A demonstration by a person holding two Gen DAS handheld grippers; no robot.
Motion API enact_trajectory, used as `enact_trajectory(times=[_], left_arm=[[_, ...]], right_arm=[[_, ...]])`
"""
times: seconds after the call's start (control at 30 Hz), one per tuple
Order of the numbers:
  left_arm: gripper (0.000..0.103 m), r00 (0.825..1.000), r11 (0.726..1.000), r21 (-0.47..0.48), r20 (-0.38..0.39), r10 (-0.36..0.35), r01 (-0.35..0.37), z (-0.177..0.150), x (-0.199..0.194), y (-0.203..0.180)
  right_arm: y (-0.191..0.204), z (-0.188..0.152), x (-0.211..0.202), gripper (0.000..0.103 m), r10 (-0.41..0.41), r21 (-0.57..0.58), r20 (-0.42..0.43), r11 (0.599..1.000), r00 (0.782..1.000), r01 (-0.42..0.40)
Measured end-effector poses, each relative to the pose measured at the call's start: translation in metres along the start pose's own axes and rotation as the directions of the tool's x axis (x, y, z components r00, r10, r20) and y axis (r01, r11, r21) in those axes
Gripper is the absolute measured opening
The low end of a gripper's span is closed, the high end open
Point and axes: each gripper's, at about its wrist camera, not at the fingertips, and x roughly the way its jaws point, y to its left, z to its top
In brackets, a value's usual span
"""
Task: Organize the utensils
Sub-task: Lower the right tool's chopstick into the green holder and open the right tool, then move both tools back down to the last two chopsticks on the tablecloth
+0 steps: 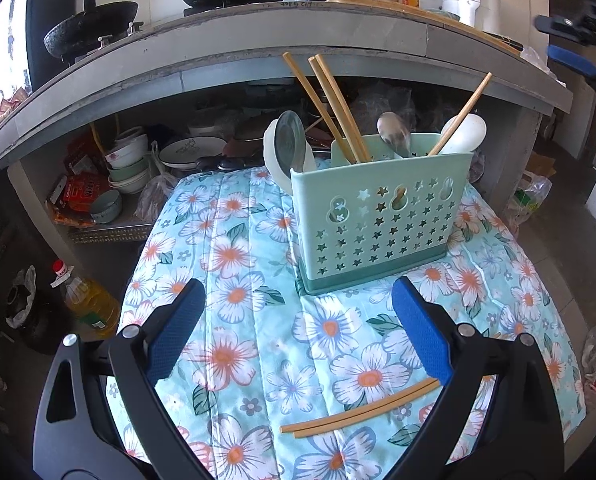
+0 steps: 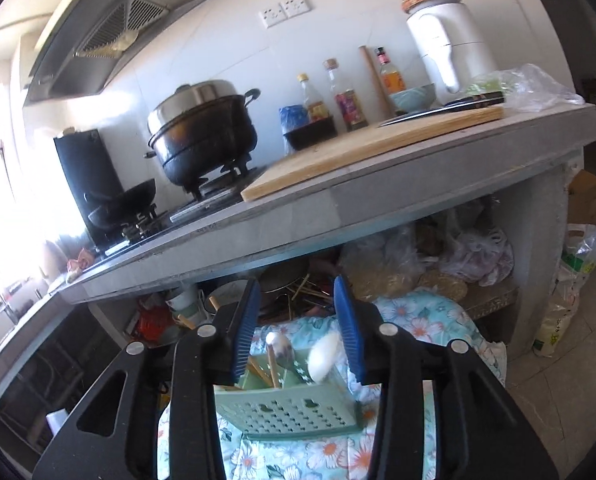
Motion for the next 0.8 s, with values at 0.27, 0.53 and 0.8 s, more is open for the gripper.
enact_trajectory(times=[0.27, 0.53, 0.8], left_arm=[[0.091, 0.999, 1.000, 0.020, -0.029, 0.015, -0.014, -0.004, 0.009, -0.006], [0.091, 0.999, 0.999, 0.050, -0.039, 0.020, -0.018, -0.007, 0.014, -0.014], [0.091, 0.999, 0.997, 0.070, -0.050, 0.021, -0.017, -0.008, 0.018, -0.021]], right_arm=[[-0.043, -0.064, -0.008, 0.049, -0.088, 0.052, -0.201, 0.994, 0.976, 0.101], [-0.066, -0.141, 0.004, 0.050, -0.135, 0.073, -0.409, 0.981, 0.902, 0.180], [-0.061, -0.179, 0.008, 0.057, -0.198, -0.004, -0.484, 0.974, 0.853, 0.224]])
